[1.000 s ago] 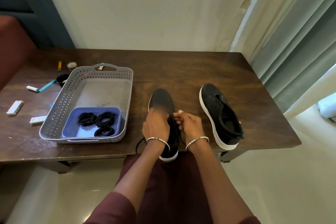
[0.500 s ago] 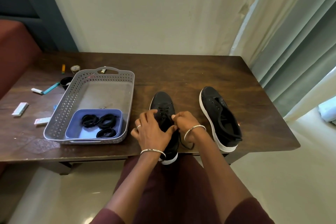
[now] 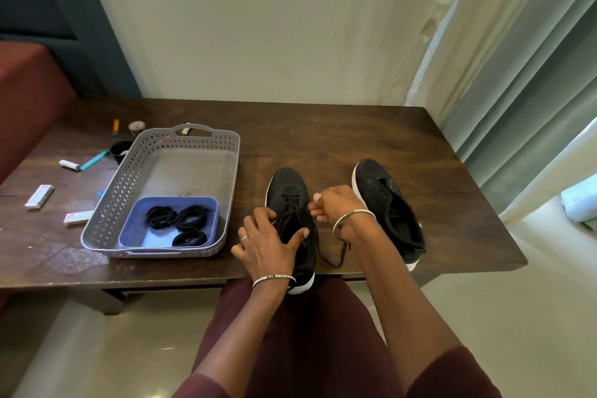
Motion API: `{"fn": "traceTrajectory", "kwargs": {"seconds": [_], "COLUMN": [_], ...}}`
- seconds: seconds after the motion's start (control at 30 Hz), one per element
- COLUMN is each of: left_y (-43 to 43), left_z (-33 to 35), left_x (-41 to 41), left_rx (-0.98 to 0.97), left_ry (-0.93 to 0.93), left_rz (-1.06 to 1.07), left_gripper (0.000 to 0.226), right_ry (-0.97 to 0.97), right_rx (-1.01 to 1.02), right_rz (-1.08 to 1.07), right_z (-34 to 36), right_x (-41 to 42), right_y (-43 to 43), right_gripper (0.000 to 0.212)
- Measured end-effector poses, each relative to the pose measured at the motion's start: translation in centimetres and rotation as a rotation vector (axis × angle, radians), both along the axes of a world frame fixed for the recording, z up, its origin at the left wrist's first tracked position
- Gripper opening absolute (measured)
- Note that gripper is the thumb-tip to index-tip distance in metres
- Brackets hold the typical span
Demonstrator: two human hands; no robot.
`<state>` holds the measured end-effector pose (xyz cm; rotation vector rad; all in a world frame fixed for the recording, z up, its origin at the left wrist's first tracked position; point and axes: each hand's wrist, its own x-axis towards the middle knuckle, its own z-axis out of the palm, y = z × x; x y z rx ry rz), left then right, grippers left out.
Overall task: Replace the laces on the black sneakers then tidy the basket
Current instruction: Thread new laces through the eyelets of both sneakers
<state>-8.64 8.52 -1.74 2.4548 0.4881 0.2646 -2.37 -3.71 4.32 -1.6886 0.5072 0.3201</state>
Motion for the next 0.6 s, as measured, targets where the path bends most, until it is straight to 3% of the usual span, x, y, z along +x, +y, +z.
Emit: {"fn": "traceTrajectory", "kwargs": {"seconds": [0.07, 0.17, 0.2, 0.23, 0.27, 0.37, 0.4, 0.5, 0.6], "left_y": [0.2, 0.2, 0.2, 0.2, 0.2, 0.1, 0.1, 0.1, 0.5], "left_z": [-0.2, -0.2, -0.2, -0.2, -0.2, -0.2, -0.2, -0.4, -0.8], "left_x": [0.0, 0.0, 0.0, -0.1, -0.2, -0.2, -0.2, -0.2, -0.2], "left_rx": [-0.006, 0.001, -0.003, -0.008, -0.013, -0.009, -0.015, -0.038, -0.069], "left_ry": [-0.004, 0.002, 0.008, 0.018, 0.028, 0.066, 0.076, 0.070, 0.043], "left_rz": [-0.035, -0.025, -0.010, 0.006, 0.021, 0.058, 0.067, 0.061, 0.007], "left_gripper": [0.062, 0.060, 0.061, 0.062, 0.064, 0.069, 0.070, 0.065, 0.045], "right_ry": [-0.069, -0.210, -0.249, -0.266, -0.271, -0.264, -0.257, -0.217, -0.253], "right_rx": [0.251, 0.864, 0.957, 0.927, 0.746, -0.280, -0.519, -0.790, -0.844], "right_rz": [-0.024, -0.127, -0.157, -0.165, -0.149, 0.123, 0.270, 0.607, 0.537], "right_z": [1.7, 4.5, 5.0, 5.1, 4.8, 2.4, 1.3, -1.4, -2.7], "right_x": [-0.1, -0.2, -0.2, 0.0, 0.1, -0.4, -0.6, -1.3, -1.3], "right_y": [-0.1, -1.1, -1.5, -1.7, -1.9, -2.0, -1.9, -1.2, -0.7], "right_gripper": [0.019, 0.019, 0.021, 0.023, 0.023, 0.026, 0.031, 0.029, 0.019]}}
